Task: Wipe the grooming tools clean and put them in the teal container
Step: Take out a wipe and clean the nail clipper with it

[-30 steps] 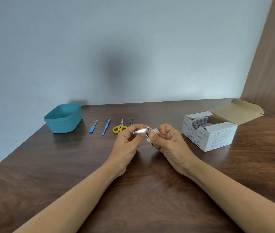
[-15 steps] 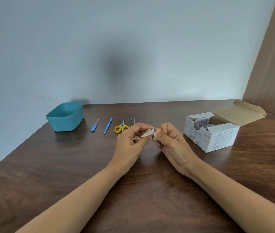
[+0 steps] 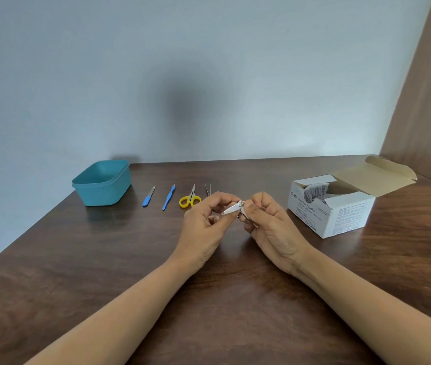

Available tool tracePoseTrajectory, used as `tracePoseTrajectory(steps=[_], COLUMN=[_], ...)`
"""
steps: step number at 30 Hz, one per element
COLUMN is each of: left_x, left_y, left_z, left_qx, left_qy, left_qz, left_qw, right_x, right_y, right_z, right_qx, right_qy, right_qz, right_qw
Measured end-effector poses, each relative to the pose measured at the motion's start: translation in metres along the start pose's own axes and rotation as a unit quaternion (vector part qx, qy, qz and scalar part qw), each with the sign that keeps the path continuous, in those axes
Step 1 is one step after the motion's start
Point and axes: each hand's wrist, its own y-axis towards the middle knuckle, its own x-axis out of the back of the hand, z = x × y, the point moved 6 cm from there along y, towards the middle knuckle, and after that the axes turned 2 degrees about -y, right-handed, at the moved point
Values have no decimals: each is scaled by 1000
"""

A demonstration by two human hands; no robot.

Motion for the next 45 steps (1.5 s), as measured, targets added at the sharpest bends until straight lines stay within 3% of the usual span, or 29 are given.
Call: tracePoseTrajectory(steps=[9, 16, 27, 36, 45], left_x=[4, -1, 7, 0, 4], left_y=[1, 0, 2, 1, 2], left_z=[6, 3, 9, 5, 8], left_qx=[45, 20, 51, 10, 47], left_qy=[-72, -10, -56, -7, -53], left_qz=[-28, 8, -40, 13, -15], left_qw=[996, 1000, 996, 1000, 997], right_x=[-1, 1, -3, 1, -3], right_y=[1, -1, 0, -2, 1], right_z=[-7, 1, -4, 2, -3], right_qx=[-35, -15, -44, -31, -51], right_qy=[26, 21, 9, 35, 1], right_qz=[16, -36, 7, -43, -1], right_qw=[999, 999, 999, 998, 999])
